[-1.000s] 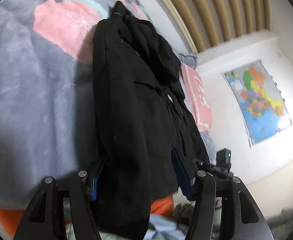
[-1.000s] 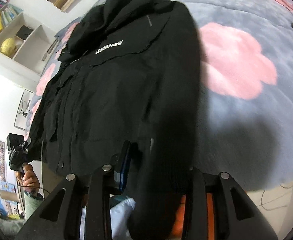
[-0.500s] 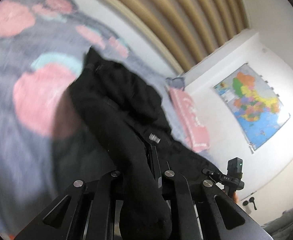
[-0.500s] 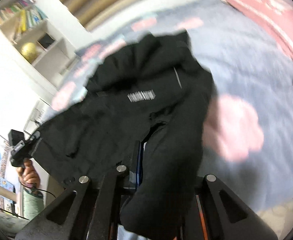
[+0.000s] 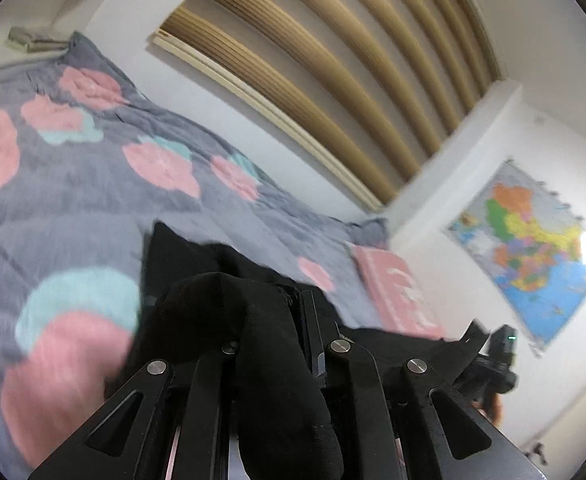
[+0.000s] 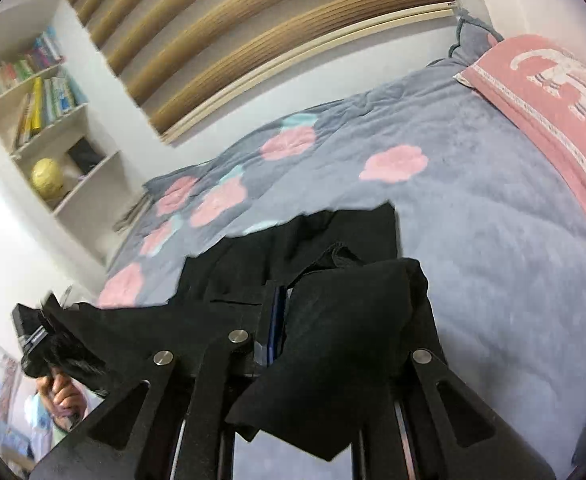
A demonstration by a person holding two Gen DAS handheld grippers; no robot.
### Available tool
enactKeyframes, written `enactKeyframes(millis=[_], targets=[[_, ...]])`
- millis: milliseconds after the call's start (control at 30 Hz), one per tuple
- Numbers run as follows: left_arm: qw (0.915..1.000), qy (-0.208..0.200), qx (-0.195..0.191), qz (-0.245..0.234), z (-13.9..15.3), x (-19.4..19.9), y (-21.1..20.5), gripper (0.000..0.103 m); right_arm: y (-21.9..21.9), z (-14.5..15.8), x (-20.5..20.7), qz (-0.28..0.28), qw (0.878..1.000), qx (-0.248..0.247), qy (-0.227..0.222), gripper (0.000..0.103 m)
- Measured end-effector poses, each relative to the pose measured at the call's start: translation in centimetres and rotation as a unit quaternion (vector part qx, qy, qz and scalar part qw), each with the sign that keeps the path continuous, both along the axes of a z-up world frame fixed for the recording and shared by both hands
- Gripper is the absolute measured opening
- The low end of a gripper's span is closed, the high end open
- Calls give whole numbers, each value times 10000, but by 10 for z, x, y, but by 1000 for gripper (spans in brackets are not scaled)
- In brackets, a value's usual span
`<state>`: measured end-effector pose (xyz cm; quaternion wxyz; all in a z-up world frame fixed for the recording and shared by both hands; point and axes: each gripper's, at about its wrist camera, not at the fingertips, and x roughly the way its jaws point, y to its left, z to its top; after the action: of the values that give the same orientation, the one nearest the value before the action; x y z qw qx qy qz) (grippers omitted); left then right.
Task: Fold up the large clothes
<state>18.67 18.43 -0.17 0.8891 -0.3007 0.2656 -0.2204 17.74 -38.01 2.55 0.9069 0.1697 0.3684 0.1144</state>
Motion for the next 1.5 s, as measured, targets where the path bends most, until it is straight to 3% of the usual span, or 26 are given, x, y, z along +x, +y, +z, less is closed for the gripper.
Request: enactKeyframes(millis=[167, 300, 400, 500, 667, 767, 833, 900, 967, 1000, 1067, 1100, 1233, 1400, 1500], targets=[[9965, 469, 456, 513, -37, 79, -20, 13, 16, -46, 74, -355, 9974, -554, 293, 15], [9844, 1282, 958, 732, -102, 132, -37, 14, 31, -106, 126, -491, 9879, -1179, 880, 15], [9792, 1628, 969, 719, -146, 152, -40, 16, 38, -153, 145, -424, 9805, -1427, 1285, 16], [9803, 1608, 899, 717, -159, 158, -37, 16, 35, -179, 153, -445, 9814, -1340, 1299, 16], [9814, 1400, 1085, 735, -165, 156, -44, 16, 37, -183, 148, -471, 9833, -1416, 1043, 16], [9843, 1348, 952, 625, -159, 151, -40, 16, 35, -178, 145, -347, 9840, -1396, 1048, 18], [9843, 1393, 985, 460, -147, 146, -39, 22, 31, -168, 140, -134, 9840, -1340, 1168, 23], [9848, 1413, 999, 134, -126, 136, -34, 29, 25, -149, 131, -1, 9853, -1212, 1205, 33], [9886, 1244, 821, -198, -106, 124, -25, 43, 13, -125, 114, 251, 9899, -854, 1105, 51], [9908, 1097, 677, -403, -96, 115, -18, 55, 10, -116, 106, 308, 9914, -734, 1041, 54], [9939, 748, 425, -693, -77, 97, -5, 72, -5, -94, 84, 324, 9943, -598, 817, 90], [9953, 536, 394, -706, -68, 87, 2, 79, -10, -86, 75, 305, 9957, -581, 659, 95], [9972, 145, 540, -491, -53, 73, 16, 80, -25, -66, 56, 290, 9974, -635, 174, 97], [9948, 713, 714, -168, -80, 114, 19, 80, -27, -92, 96, 222, 9924, -1171, 301, 97], [9900, 980, 1017, -25, -98, 143, 17, 80, -28, -111, 122, 273, 9894, -1369, 388, 97]])
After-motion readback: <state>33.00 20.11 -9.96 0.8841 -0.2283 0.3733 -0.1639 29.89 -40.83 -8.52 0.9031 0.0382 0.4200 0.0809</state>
